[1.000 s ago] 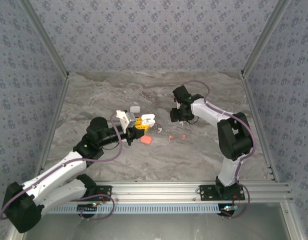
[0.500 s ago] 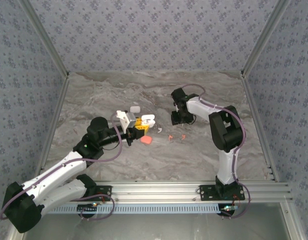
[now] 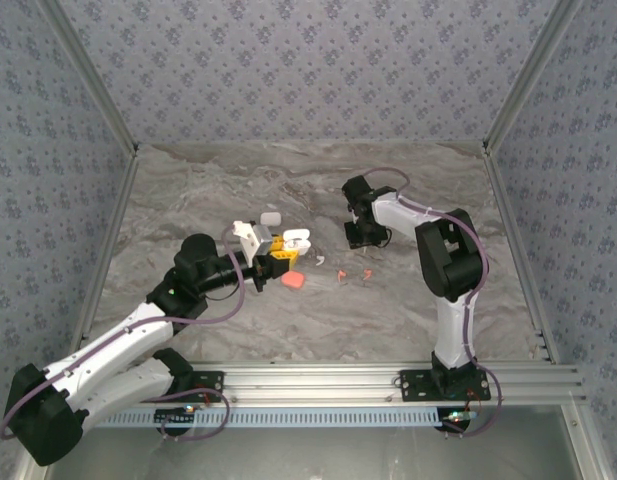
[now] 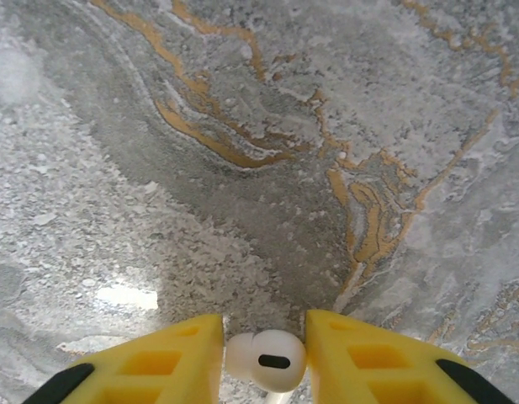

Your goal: Insert wireless bluetooth earbuds into charging case

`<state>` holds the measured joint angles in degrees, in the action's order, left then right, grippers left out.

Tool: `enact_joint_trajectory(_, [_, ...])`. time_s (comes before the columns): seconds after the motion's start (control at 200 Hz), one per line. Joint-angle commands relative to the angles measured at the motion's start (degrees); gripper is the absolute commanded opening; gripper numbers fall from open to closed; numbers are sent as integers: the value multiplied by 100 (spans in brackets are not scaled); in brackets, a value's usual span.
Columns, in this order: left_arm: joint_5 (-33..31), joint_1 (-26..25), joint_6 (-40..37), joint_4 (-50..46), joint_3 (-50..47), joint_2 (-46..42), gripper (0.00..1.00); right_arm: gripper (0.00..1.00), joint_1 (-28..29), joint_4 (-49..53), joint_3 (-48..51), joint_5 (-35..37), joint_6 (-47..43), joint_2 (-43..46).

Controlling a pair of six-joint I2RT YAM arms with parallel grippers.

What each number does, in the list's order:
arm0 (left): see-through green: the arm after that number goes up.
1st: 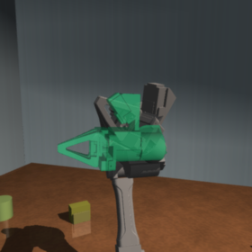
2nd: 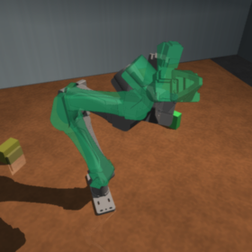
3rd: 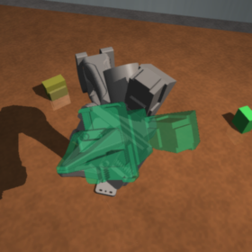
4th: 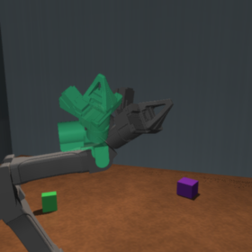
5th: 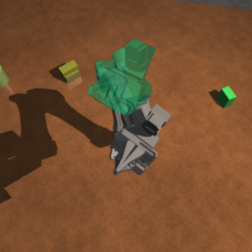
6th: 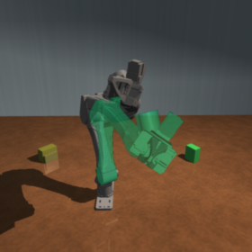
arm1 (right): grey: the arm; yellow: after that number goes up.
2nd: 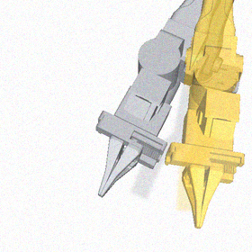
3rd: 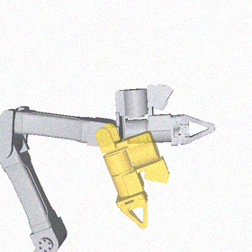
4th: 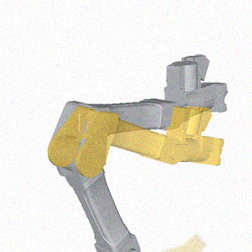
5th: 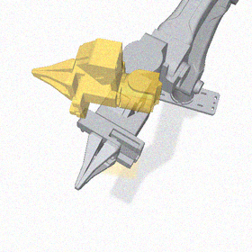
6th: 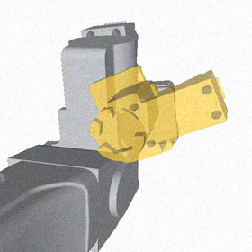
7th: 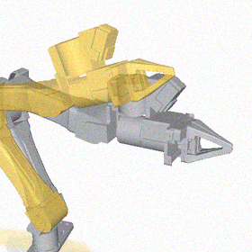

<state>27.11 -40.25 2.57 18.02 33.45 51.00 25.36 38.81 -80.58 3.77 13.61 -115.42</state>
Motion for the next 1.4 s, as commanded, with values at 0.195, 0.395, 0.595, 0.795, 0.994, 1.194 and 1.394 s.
enact_joint_trajectory(0.195, [-46, -34, -45, 131, 60, -31, 0, 28, 24, -194, 202, 27, -89, 363])
enact_joint_trajectory(0.395, [-57, -31, 200, 484, 12, 115, 0, 27, 75, -632, 707, 77, -109, 1577])
enact_joint_trajectory(0.595, [-101, -40, 426, 976, -5, 418, 0, 27, 209, -1260, 1523, -134, 46, 3406])
enact_joint_trajectory(0.795, [-162, -53, 599, 1426, -11, 660, 0, 27, 476, -2358, 2255, -472, 528, 5152])
enact_joint_trajectory(0.994, [-233, -139, 627, 1639, 67, 868, 0, 27, 984, -3411, 2560, -698, 1001, 5966])
enact_joint_trajectory(1.194, [-207, -200, 622, 1696, 187, 1034, 0, 27, 1631, -3932, 2408, -567, 1039, 5937])
enact_joint_trajectory(1.394, [-259, -242, 664, 1749, 206, 1070, 0, 27, 1958, -3957, 2306, -397, 986, 5709])
